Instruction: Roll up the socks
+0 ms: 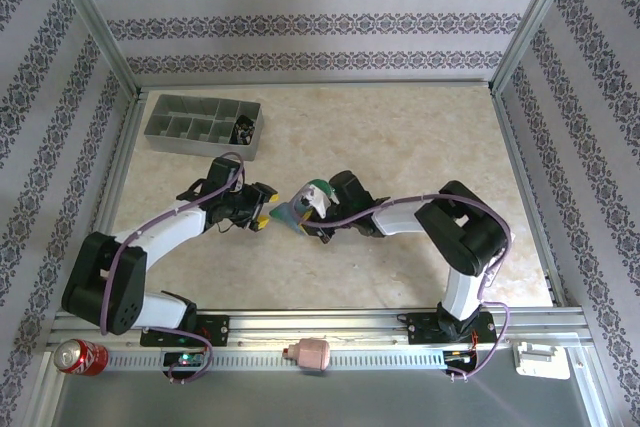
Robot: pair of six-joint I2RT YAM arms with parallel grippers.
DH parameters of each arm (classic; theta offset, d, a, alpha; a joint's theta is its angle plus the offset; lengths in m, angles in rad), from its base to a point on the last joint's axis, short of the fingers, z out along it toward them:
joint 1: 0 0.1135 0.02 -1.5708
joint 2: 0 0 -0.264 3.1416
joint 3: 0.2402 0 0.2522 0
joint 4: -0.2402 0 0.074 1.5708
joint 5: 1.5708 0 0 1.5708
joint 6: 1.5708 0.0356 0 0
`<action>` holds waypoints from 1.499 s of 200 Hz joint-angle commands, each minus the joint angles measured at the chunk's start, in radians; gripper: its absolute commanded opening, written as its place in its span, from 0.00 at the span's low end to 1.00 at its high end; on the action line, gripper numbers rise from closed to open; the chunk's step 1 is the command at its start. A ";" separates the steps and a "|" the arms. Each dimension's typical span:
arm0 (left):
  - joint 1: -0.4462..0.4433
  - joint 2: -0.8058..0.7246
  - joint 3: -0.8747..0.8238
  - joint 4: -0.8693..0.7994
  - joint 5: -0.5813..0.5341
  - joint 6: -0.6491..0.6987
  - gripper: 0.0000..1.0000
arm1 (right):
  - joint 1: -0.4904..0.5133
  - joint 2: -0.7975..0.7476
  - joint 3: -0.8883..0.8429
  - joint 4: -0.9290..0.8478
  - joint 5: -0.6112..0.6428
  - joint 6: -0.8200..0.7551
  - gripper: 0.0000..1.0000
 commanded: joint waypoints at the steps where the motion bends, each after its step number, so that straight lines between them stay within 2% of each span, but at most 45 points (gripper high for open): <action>1: -0.042 0.050 -0.005 0.151 0.044 0.038 0.59 | -0.032 0.104 -0.004 -0.236 -0.103 0.081 0.00; 25: -0.077 0.111 0.005 0.193 0.038 0.050 0.59 | -0.077 0.127 0.002 -0.240 -0.160 0.124 0.00; 41: -0.087 0.152 0.019 0.185 0.043 0.066 0.56 | -0.107 0.146 0.012 -0.254 -0.189 0.148 0.00; 84: -0.106 0.226 0.081 0.154 0.031 0.113 0.54 | -0.141 0.223 0.119 -0.462 -0.223 0.102 0.00; 116: -0.117 0.299 0.124 0.119 0.020 0.149 0.52 | -0.165 0.249 0.159 -0.498 -0.223 0.140 0.00; 140: -0.117 0.314 0.124 0.001 -0.038 0.171 0.43 | -0.201 0.283 0.186 -0.482 -0.267 0.213 0.00; 169: -0.119 0.339 0.138 -0.150 -0.072 0.181 0.33 | -0.206 0.309 0.234 -0.511 -0.306 0.189 0.00; 210: -0.124 0.331 0.156 -0.414 -0.127 0.133 0.02 | -0.168 0.293 0.292 -0.573 -0.280 0.069 0.00; 220: -0.124 0.311 0.137 -0.445 -0.124 0.086 0.00 | -0.147 0.261 0.287 -0.563 -0.253 0.034 0.10; 230: -0.127 0.276 0.120 -0.469 -0.122 0.027 0.00 | -0.120 0.213 0.270 -0.538 -0.197 -0.003 0.29; 238: -0.129 0.243 0.108 -0.491 -0.132 -0.027 0.00 | -0.095 0.157 0.239 -0.495 -0.128 -0.027 0.38; 264: -0.134 0.181 0.121 -0.553 -0.191 -0.143 0.00 | 0.007 -0.095 0.036 -0.233 0.124 -0.123 0.49; 283: -0.134 0.220 0.174 -0.595 -0.200 -0.166 0.00 | 0.097 -0.256 -0.137 0.003 0.328 -0.195 0.64; 300: -0.133 0.281 0.219 -0.630 -0.184 -0.172 0.00 | 0.190 -0.299 -0.152 -0.017 0.475 -0.265 0.67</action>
